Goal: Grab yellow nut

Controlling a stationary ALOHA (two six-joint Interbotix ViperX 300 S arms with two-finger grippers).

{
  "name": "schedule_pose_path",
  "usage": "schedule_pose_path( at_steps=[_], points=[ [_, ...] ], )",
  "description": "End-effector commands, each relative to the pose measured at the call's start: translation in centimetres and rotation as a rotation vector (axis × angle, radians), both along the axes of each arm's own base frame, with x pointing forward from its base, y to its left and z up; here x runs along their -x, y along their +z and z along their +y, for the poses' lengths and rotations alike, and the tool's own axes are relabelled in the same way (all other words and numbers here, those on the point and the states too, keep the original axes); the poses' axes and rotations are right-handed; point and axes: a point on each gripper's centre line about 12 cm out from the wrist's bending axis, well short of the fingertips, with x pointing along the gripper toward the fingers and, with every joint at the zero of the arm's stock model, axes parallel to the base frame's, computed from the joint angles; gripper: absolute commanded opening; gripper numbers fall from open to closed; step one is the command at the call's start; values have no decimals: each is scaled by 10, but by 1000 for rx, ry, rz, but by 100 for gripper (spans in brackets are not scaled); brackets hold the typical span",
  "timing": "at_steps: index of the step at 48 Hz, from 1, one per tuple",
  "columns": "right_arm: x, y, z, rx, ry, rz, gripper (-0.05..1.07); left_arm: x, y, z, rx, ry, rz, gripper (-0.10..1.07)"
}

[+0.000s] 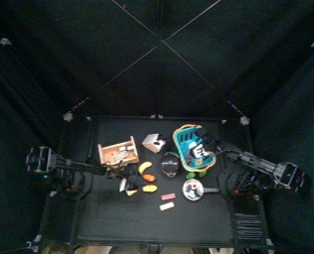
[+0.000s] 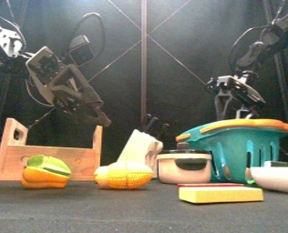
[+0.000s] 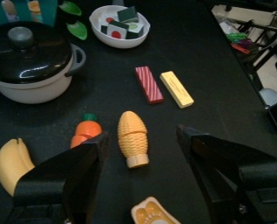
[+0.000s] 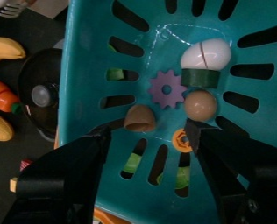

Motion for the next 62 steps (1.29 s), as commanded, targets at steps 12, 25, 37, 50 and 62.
schedule_pose_path(
  at_steps=[12,25,37,50,62],
  points=[
    [4,-3,11,-72,35,91,97,-1,3,3,0,7,-14,96],
    [3,-23,5,-92,50,173,97,0,1,4,0,11,-9,96],
    [2,-43,2,-117,74,274,97,2,-4,4,1,10,8,96],
    [4,-52,2,-143,85,333,97,1,-5,4,1,9,12,96],
    [3,-66,1,-174,87,377,97,1,-6,4,2,10,15,96]
  ],
)
